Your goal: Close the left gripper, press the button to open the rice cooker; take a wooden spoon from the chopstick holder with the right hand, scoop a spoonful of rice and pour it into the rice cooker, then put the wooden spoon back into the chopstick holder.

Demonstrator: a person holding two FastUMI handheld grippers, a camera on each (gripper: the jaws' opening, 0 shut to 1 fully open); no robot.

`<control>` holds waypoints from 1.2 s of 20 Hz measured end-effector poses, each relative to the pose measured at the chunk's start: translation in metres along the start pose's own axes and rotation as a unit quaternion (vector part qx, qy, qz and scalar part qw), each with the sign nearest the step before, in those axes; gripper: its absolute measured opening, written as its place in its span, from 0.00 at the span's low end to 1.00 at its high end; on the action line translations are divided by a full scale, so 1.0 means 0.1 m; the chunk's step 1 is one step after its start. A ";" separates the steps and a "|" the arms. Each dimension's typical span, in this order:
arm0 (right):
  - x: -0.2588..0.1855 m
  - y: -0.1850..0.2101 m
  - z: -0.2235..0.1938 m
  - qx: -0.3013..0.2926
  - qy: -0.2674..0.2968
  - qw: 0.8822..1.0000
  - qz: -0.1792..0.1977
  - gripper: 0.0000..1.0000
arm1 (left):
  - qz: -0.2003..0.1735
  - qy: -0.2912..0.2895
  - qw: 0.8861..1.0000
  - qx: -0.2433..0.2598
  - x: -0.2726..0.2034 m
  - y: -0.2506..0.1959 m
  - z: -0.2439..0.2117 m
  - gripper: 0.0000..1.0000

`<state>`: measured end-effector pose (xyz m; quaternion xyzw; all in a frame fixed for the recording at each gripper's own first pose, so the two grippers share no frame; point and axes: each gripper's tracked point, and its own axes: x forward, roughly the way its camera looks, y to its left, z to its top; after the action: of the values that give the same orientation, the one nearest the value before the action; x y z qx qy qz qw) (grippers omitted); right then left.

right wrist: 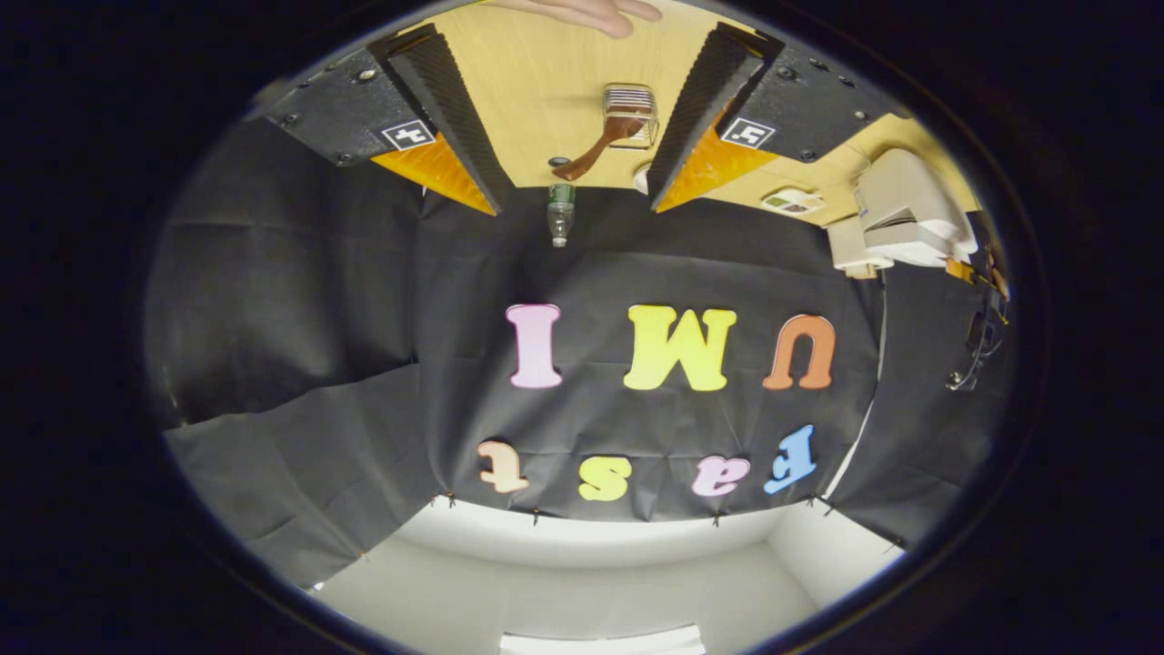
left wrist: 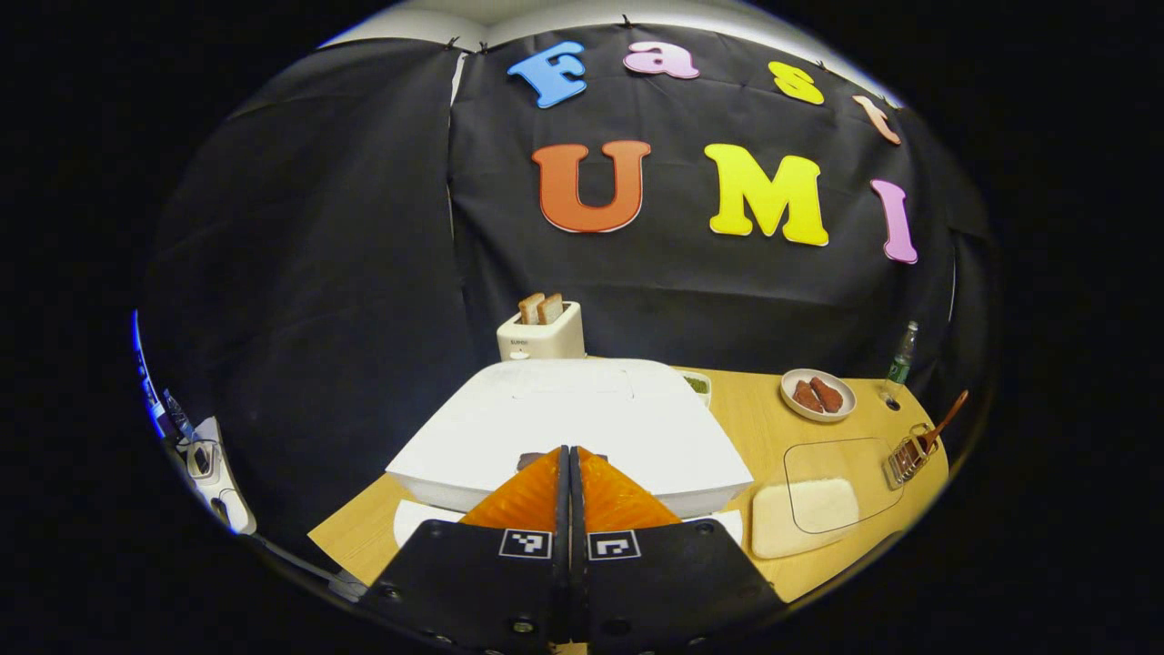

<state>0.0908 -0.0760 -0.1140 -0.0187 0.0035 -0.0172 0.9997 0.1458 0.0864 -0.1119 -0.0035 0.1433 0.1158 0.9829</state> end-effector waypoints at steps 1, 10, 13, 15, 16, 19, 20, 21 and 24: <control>-0.01 0.00 -0.02 0.002 0.002 1.000 0.000 0.96 | -0.001 -0.011 1.000 -0.008 -0.07 -0.01 0.09 0.01; 0.00 -0.06 -0.30 0.011 0.030 0.999 -0.002 0.96 | -0.030 -0.050 0.998 -0.011 -0.97 -0.32 0.08 0.68; 0.04 -0.06 -0.38 0.014 0.040 0.999 -0.001 0.99 | -0.011 -0.089 0.996 -0.001 -1.20 -0.30 0.19 0.95; 0.07 -0.05 -0.44 0.016 0.044 0.999 0.000 0.99 | -0.006 -0.105 0.994 -0.003 -1.30 -0.32 0.20 0.95; 0.10 -0.04 -0.49 0.016 0.047 0.999 0.002 0.99 | -0.007 -0.109 0.994 -0.001 -1.34 -0.36 0.18 0.95; 0.21 -0.02 -0.64 0.023 0.054 0.998 0.004 0.98 | -0.016 -0.135 0.991 0.012 -1.52 -0.47 0.18 0.96; 0.27 -0.01 -0.72 0.021 0.060 0.998 0.003 0.96 | -0.021 -0.145 0.989 0.013 -1.58 -0.53 0.19 0.95; 0.33 -0.01 -0.81 0.019 0.067 0.998 0.000 0.99 | -0.026 -0.155 0.988 0.012 -1.64 -0.57 0.19 0.95; 0.55 0.06 -1.03 0.027 0.082 0.996 0.004 0.99 | -0.026 -0.178 0.984 -0.001 -1.82 -0.57 0.18 0.95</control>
<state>0.1455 -0.0754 -0.2172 0.0099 0.0855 -0.0146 0.9962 -0.0056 -0.0095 -0.0447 0.0127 -0.0345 0.0895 0.9953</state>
